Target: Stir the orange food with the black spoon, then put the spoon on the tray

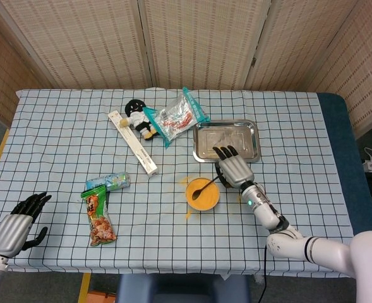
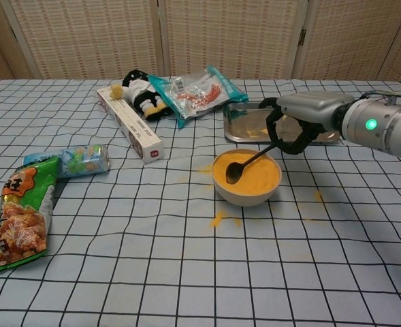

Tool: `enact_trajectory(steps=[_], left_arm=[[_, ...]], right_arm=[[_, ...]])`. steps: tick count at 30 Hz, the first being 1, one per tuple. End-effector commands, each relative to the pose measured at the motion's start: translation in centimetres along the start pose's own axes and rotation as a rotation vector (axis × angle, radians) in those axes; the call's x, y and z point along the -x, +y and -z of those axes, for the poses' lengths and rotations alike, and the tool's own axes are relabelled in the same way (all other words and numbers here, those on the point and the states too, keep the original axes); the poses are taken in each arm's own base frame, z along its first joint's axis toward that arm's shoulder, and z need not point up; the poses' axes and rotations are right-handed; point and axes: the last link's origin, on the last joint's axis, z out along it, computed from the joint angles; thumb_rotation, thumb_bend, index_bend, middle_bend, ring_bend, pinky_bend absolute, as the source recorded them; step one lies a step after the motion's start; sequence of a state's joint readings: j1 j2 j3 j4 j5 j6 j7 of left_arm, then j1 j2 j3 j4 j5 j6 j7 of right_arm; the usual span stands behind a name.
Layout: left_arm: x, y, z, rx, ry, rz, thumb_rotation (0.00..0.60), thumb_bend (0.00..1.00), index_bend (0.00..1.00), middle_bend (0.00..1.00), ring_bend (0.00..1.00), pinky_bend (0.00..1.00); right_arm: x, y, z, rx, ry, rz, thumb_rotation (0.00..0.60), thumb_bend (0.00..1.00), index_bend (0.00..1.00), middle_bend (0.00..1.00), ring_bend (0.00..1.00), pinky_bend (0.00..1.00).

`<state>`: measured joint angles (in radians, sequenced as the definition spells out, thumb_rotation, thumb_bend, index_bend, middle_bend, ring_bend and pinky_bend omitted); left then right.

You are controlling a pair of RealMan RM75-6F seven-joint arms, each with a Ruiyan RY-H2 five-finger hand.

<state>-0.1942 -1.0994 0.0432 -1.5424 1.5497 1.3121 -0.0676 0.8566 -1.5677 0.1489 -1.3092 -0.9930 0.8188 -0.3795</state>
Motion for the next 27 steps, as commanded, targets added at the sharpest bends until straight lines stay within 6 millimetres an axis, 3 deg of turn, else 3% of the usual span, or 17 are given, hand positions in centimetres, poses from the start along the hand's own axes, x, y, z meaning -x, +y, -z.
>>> enact_trajectory(steps=[1, 14, 27], left_arm=[[0.0, 0.0, 0.0, 0.000, 0.001, 0.001, 0.600, 0.45, 0.00, 0.00, 0.00, 0.13], [-0.1, 0.1, 0.1, 0.007, 0.001, 0.002, 0.600, 0.45, 0.00, 0.00, 0.00, 0.13], [-0.1, 0.1, 0.2, 0.007, 0.002, 0.002, 0.600, 0.45, 0.00, 0.00, 0.00, 0.13]], right_arm=[[0.0, 0.0, 0.0, -0.001, 0.007, 0.002, 0.600, 0.41, 0.61, 0.00, 0.00, 0.01], [-1.8, -0.1, 1.0, -0.023, 0.167, 0.029, 0.600, 0.41, 0.76, 0.09, 0.00, 0.11], [-0.4, -1.0, 0.1, -0.034, 0.201, 0.140, 0.600, 0.44, 0.83, 0.13, 0.00, 0.15]])
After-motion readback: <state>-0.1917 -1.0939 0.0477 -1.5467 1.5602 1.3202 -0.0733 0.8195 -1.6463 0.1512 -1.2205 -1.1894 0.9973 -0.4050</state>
